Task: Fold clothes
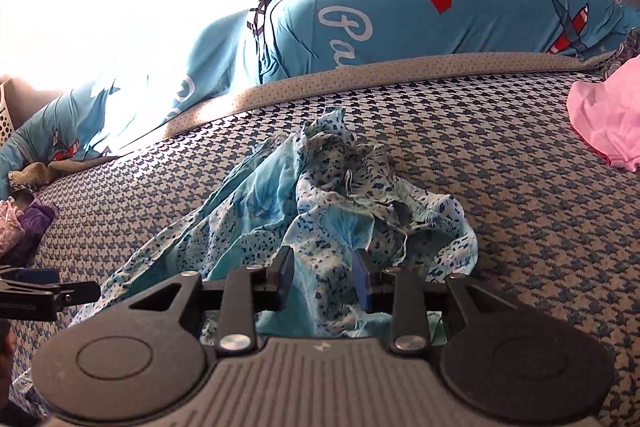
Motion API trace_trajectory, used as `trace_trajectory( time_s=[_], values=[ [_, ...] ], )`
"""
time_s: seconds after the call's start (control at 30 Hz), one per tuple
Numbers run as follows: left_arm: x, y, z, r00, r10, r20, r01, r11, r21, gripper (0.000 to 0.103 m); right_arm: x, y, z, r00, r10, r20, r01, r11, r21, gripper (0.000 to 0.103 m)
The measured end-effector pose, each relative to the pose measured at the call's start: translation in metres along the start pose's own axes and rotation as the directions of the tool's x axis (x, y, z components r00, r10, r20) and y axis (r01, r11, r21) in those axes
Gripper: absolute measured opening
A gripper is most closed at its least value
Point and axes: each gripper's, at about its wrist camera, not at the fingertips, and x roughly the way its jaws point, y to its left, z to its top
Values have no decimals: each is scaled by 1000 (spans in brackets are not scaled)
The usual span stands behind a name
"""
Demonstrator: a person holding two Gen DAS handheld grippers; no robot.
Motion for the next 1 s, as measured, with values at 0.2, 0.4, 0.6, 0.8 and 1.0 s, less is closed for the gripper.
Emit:
trace_trajectory(
  time_s=[0.2, 0.4, 0.6, 0.8, 1.0],
  values=[
    [38, -20, 26, 1000, -29, 3, 29, 1000, -2, 103, 46, -24, 30, 999, -36, 9, 36, 999, -12, 50],
    [65, -33, 32, 1000, -26, -8, 26, 1000, 12, 103, 87, -33, 37, 996, -77, -33, 75, 995, -72, 55],
    [79, -38, 38, 1000, -26, -2, 26, 1000, -3, 103, 116, -36, 37, 991, -119, -58, 113, 989, -99, 54],
    [93, -42, 37, 1000, 16, -24, -16, 1000, 13, 103, 127, -31, 36, 990, -127, -63, 117, 983, -144, 7],
    [96, -38, 37, 998, 67, -20, -66, 998, 3, 103, 108, -62, 60, 936, -347, 64, 347, 938, 3, 5]
  ],
)
